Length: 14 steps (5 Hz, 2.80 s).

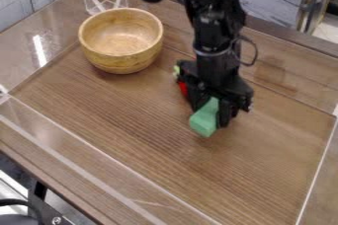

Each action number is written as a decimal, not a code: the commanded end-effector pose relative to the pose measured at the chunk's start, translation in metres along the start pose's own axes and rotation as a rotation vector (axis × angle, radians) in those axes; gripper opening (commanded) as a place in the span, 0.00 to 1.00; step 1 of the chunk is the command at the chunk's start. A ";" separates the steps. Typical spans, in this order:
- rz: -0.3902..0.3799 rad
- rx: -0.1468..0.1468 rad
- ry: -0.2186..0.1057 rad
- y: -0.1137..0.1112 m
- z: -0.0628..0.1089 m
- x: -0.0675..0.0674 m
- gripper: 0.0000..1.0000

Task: Put the green stick in the brown bowl

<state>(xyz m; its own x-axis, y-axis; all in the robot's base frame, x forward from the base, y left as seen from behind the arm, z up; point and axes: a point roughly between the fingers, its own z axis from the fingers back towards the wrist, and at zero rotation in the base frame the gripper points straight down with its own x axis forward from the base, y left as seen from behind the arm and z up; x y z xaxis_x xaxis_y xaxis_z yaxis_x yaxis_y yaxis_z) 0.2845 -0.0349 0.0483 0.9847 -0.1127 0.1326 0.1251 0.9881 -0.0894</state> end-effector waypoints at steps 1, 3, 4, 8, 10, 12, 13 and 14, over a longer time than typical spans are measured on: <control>0.000 0.023 -0.086 0.007 0.049 0.012 0.00; 0.081 0.091 -0.123 0.066 0.099 0.009 0.00; 0.124 0.111 -0.128 0.077 0.098 0.015 0.00; 0.206 0.162 -0.131 0.091 0.077 0.044 0.00; 0.295 0.179 -0.141 0.090 0.106 0.060 0.00; 0.218 0.166 -0.134 0.097 0.105 0.057 0.00; 0.224 0.169 -0.130 0.103 0.107 0.058 0.00; 0.231 0.172 -0.126 0.111 0.109 0.059 0.00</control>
<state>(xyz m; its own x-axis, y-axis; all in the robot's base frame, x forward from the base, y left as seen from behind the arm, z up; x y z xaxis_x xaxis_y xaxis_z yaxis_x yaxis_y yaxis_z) 0.3368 0.0756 0.1344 0.9740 0.1229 0.1905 -0.1303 0.9911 0.0265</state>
